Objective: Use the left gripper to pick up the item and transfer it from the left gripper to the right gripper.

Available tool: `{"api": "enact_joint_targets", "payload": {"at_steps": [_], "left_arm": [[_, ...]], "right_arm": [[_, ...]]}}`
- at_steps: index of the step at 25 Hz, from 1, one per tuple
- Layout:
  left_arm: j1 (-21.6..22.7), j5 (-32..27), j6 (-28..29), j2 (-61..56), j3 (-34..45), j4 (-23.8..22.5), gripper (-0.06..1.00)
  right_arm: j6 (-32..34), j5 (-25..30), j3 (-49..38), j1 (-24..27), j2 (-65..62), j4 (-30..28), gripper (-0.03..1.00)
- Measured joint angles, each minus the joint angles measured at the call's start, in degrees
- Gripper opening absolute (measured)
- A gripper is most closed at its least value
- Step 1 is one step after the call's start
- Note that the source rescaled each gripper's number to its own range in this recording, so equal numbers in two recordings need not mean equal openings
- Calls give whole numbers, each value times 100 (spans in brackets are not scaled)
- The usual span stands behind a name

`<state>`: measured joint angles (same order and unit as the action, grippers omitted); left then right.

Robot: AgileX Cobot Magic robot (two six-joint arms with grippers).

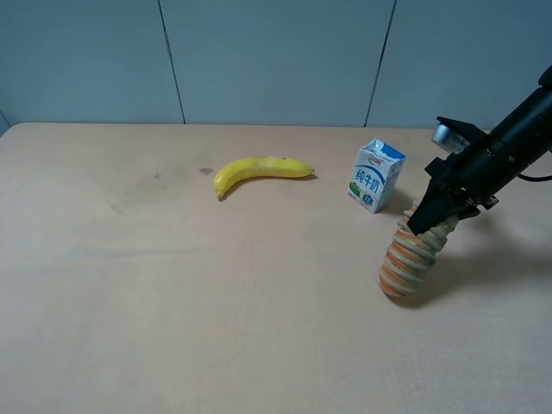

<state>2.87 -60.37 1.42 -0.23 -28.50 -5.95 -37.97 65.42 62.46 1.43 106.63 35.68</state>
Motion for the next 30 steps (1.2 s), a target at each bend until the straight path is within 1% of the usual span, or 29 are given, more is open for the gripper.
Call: {"api": "enact_joint_targets", "payload": {"at_steps": [4,8,9,10,11,12,13,14,15,17,19,25,30], "left_arm": [[0,0,7,0,0,0,98],[0,0,7,0,0,0,98],[0,0,7,0,0,0,98],[0,0,7,0,0,0,98],[0,0,7,0,0,0,98],[0,0,7,0,0,0,98],[0,0,7,0,0,0,98],[0,0,7,0,0,0,98],[0,0,7,0,0,0,98],[0,0,7,0,0,0,98],[0,0,7,0,0,0,98],[0,0,7,0,0,0,98],[0,0,7,0,0,12,98]], "right_arm": [[46,-337,0,0,77,-166,0],[272,-583,0,0,78,-420,1],[335,-624,0,0,78,-482,6],[392,-674,0,0,78,-528,19],[481,-777,0,0,78,-555,39],[576,-874,0,0,78,-598,63],[666,-952,0,0,78,-615,76],[760,-1022,0,0,78,-637,85],[819,-1067,0,0,78,-645,91],[877,-1108,0,0,78,-680,96],[901,-1150,0,0,78,-690,98],[973,-1110,146,0,27,-787,99],[1441,-842,471,0,-375,-1052,99]]}}
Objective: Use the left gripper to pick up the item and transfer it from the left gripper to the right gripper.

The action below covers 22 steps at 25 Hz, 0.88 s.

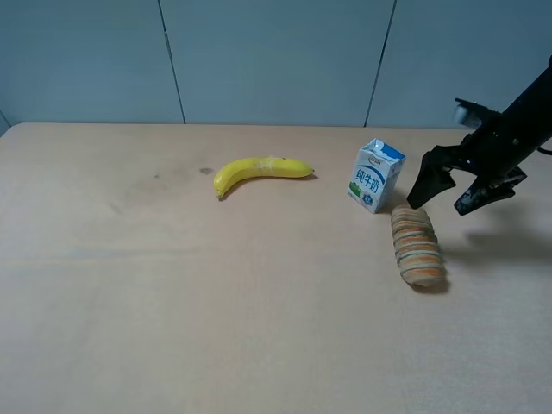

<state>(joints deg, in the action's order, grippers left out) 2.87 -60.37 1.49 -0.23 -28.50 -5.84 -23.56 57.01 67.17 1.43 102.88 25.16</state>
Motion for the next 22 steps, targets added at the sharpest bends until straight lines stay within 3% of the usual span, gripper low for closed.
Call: {"api": "enact_joint_targets", "payload": {"at_steps": [6,22], "left_arm": [[0,0,0,0,0,0,98],[0,0,0,0,0,-5,98]], "right_arm": [[435,212,96,0,-757,-320,100],[951,995,-227,0,-3757,-396,100]]}}
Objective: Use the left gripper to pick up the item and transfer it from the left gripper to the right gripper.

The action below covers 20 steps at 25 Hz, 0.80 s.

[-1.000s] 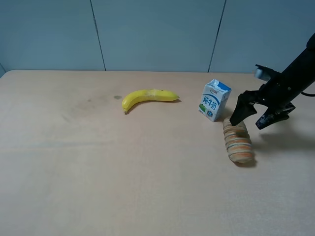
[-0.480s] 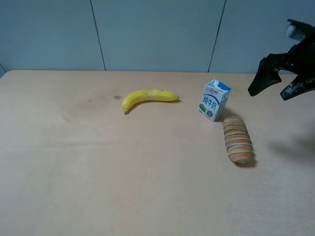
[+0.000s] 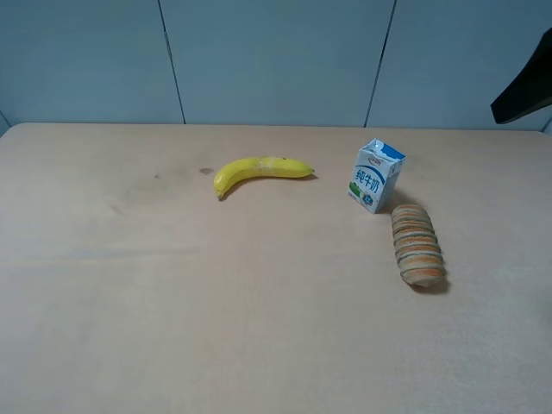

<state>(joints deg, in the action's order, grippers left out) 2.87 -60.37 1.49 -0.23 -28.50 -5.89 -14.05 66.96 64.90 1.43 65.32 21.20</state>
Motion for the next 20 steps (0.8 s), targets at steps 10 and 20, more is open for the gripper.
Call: {"api": "enact_joint_targets", "payload": {"at_steps": [10,20], "left_arm": [[0,0,0,0,0,0,98],[0,0,0,0,0,0,98]], "right_arm": [[11,-24,-1402,0,-2431,-445,100],[746,-219,-2589,0,-4871,-1535,100]]}}
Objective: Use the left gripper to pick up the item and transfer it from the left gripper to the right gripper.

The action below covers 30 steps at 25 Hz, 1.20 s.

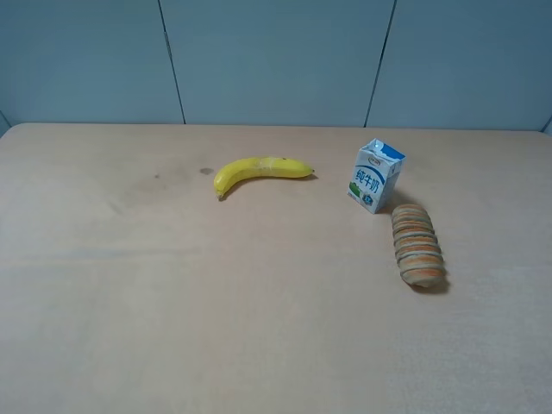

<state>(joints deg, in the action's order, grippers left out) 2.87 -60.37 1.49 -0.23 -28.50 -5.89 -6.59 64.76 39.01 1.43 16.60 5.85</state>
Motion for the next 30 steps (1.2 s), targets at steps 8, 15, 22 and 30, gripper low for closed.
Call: {"api": "enact_joint_targets", "payload": {"at_steps": [8,15,22,30], "left_arm": [[0,0,0,0,0,0,98],[0,0,0,0,0,0,98],[0,0,0,0,0,0,98],[0,0,0,0,0,0,98]], "right_arm": [[425,-463,-778,0,-1306,-363,100],[497,-594,-1040,0,-1676,-523,100],[520,-600,-1040,0,-1676,-525,100],[520,-600,-1040,0,-1676,-525,100]]}}
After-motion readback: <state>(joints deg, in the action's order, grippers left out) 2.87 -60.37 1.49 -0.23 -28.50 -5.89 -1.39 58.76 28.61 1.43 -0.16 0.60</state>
